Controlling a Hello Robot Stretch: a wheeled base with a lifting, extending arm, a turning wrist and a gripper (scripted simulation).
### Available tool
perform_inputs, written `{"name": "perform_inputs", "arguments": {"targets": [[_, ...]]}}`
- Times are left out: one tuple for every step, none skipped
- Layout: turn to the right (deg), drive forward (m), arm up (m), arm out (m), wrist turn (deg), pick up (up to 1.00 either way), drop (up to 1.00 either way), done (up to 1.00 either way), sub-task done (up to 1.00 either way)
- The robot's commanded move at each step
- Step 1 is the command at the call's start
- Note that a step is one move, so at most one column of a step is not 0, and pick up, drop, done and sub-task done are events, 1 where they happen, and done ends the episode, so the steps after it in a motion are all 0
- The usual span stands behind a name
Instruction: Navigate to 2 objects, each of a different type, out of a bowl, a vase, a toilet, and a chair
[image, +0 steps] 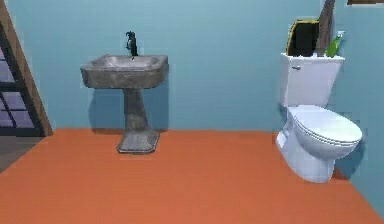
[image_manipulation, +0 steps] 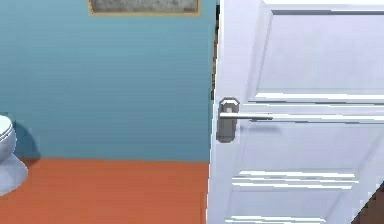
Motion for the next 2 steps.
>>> {"name": "perform_inputs", "arguments": {"targets": [[-12.0, 0.0, 0.0, 0.0, 0.0, 0.0, 0.0, 0.0, 0.0], [0.0, 0.15, 0.0, 0.0, 0.0, 0.0, 0.0, 0.0, 0.0]]}}
